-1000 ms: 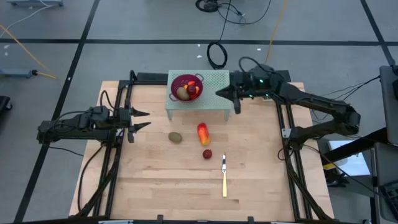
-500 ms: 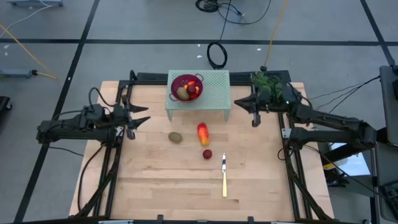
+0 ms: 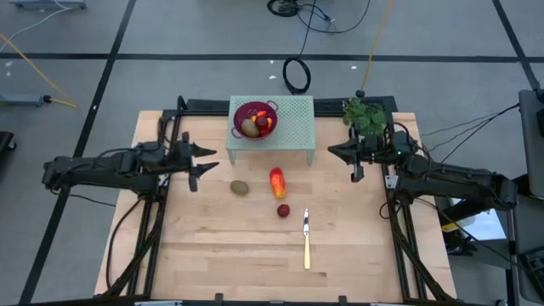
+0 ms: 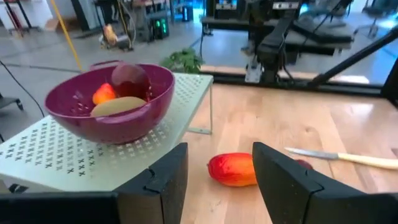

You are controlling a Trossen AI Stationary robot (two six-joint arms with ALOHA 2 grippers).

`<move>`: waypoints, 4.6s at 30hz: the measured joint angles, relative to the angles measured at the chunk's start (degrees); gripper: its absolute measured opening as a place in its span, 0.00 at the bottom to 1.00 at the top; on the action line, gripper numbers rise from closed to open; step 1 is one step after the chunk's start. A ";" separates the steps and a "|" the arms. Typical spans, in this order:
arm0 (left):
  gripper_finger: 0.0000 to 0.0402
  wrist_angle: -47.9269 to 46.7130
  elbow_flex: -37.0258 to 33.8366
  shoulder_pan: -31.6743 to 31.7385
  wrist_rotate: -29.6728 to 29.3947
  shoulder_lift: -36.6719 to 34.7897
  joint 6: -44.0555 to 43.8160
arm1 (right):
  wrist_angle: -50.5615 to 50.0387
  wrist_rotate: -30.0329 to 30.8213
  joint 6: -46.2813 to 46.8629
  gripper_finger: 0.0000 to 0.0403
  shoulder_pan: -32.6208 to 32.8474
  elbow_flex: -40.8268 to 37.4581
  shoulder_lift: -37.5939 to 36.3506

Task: Pick & Place Fruit
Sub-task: Put the kiwi into violet strainer bowl on the shelf

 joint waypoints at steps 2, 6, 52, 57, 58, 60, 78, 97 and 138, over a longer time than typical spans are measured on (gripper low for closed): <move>0.45 -1.81 2.23 -0.04 0.15 2.93 -0.52 | -0.04 0.00 0.00 0.00 0.00 -0.47 -0.38; 0.45 -9.66 7.82 -0.04 2.44 9.13 -2.09 | 0.02 0.02 -0.71 0.00 0.00 -0.97 -1.05; 0.45 -19.66 20.05 -5.31 11.50 49.23 4.06 | 2.63 -1.70 -1.05 0.00 -0.02 -1.31 -1.42; 0.45 -19.66 20.05 -5.31 11.47 49.23 1.86 | 2.63 -1.70 -0.85 0.00 -0.02 -1.31 -1.42; 0.45 -19.66 20.05 -5.31 11.46 49.23 1.88 | 2.63 -1.70 -0.85 0.00 -0.02 -1.31 -1.42; 0.45 -19.66 20.05 -5.31 10.99 49.23 1.89 | 2.63 -1.70 -0.85 0.00 -0.02 -1.31 -1.42; 0.80 -18.80 20.03 -5.29 7.50 49.21 -1.94 | 2.63 -1.70 -1.04 0.00 -0.02 -1.31 -1.42; 0.91 -17.28 20.03 -5.46 7.48 49.20 0.76 | 1.97 -1.70 -0.87 0.00 -0.02 -1.31 -1.41; 0.90 -17.04 19.99 -1.31 8.35 61.71 3.00 | -6.36 -9.16 -2.98 0.00 -4.48 -4.39 -2.41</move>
